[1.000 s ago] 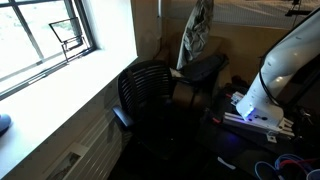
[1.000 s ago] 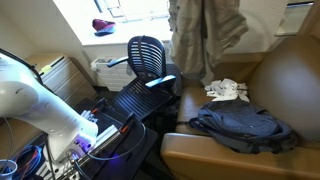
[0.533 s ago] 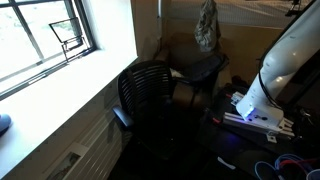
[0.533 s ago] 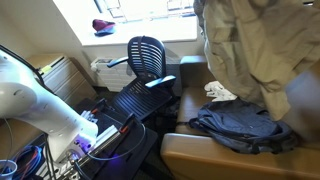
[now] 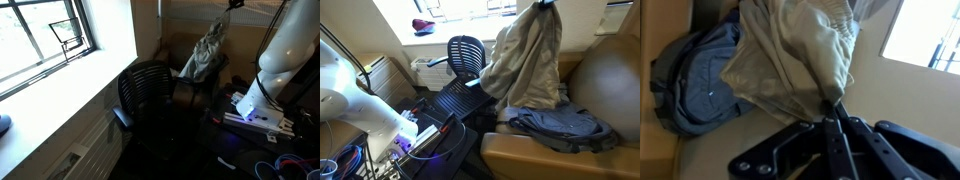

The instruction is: Pick up the brown clothing from the black chair and put it on the brown chair

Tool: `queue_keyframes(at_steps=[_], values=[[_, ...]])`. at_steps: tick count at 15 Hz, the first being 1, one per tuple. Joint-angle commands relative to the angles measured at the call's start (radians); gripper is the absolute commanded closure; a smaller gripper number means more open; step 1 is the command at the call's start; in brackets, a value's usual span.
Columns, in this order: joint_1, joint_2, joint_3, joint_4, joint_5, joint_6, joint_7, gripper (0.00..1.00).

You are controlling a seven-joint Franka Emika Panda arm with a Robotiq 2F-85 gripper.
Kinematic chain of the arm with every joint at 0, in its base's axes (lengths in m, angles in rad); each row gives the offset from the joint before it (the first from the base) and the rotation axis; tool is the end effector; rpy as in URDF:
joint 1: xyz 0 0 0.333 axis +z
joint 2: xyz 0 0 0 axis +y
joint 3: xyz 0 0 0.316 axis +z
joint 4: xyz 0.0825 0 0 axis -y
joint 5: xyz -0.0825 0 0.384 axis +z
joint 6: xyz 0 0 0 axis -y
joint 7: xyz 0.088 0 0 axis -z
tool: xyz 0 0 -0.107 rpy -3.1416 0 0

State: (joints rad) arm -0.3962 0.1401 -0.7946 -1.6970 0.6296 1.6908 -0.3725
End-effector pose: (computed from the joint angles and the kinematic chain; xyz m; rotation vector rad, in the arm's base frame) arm 0.2909 -0.5148 0.5299 -2.3919 1.1977 -0.4083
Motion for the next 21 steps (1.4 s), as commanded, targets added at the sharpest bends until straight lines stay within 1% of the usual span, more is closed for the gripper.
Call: queue_keyframes(at_steps=[1, 2, 3, 4, 7, 8, 9, 10, 11, 12, 14, 15, 16, 17, 19, 20, 21], values=[[-0.037, 0.057, 0.088, -0.002, -0.116, 0.027, -0.04, 0.99], [-0.009, 0.021, 0.111, -0.069, -0.155, 0.191, -0.031, 0.99], [0.048, 0.033, 0.066, -0.081, -0.118, 0.257, -0.044, 0.99], [0.062, 0.022, 0.083, -0.107, -0.103, 0.348, -0.032, 0.99], [0.132, 0.006, 0.1, -0.158, -0.111, 0.598, -0.023, 0.99], [0.062, 0.016, 0.188, -0.147, -0.127, 0.672, -0.022, 0.99], [0.056, 0.026, 0.206, -0.151, -0.126, 0.753, -0.021, 0.76], [0.021, 0.038, 0.231, -0.123, -0.139, 0.653, -0.002, 0.7], [0.009, 0.04, 0.257, -0.124, -0.144, 0.68, 0.004, 0.89], [-0.003, 0.041, 0.275, -0.124, -0.147, 0.678, 0.01, 0.83], [-0.017, 0.041, 0.282, -0.123, -0.147, 0.676, 0.01, 0.7], [-0.02, 0.041, 0.282, -0.123, -0.147, 0.676, 0.01, 0.7], [-0.013, 0.012, 0.281, -0.137, -0.179, 0.599, 0.019, 0.45], [-0.008, -0.045, 0.296, -0.17, -0.208, 0.519, -0.009, 0.44], [0.004, -0.148, 0.334, -0.231, -0.26, 0.419, 0.01, 0.31], [0.015, -0.189, 0.35, -0.246, -0.276, 0.358, 0.021, 0.23], [-0.014, -0.057, 0.339, -0.153, -0.233, 0.426, 0.007, 0.17]])
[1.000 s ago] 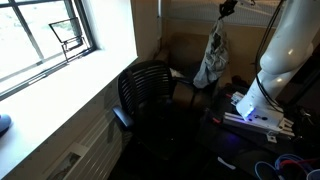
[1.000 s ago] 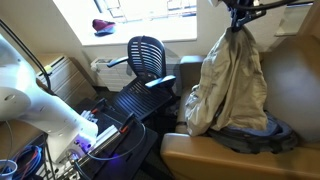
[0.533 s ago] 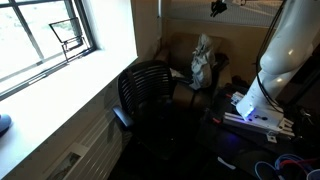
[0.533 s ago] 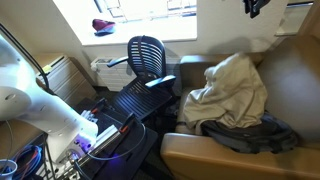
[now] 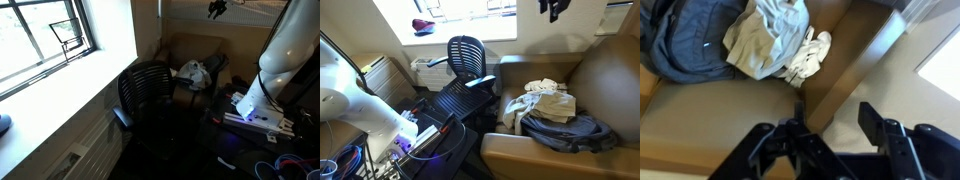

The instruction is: Pick up the brown clothing from the black chair and put it on the brown chair

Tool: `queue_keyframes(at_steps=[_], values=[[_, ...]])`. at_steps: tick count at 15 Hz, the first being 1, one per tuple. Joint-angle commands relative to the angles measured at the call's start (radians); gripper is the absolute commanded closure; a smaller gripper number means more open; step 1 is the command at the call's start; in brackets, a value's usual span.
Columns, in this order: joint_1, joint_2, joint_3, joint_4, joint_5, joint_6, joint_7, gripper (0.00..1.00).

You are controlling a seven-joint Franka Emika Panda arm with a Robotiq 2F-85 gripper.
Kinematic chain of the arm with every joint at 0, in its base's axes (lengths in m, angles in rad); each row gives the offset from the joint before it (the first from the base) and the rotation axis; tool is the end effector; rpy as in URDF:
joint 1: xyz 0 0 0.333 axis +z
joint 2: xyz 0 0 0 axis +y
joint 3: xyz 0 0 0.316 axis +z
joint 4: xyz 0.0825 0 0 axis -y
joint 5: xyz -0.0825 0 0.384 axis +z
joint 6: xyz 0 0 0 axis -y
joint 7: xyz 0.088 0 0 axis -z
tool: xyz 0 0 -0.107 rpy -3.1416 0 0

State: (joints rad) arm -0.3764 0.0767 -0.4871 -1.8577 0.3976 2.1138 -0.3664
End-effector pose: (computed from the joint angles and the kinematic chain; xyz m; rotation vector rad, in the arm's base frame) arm 0.4087 -0.4402 0.5007 -2.7818 0.9639 -0.5064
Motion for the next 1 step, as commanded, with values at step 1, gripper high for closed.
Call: queue_keyframes(at_steps=[1], values=[[-0.026, -0.026, 0.04, -0.003, -0.004, -0.016, 0.011, 0.34]])
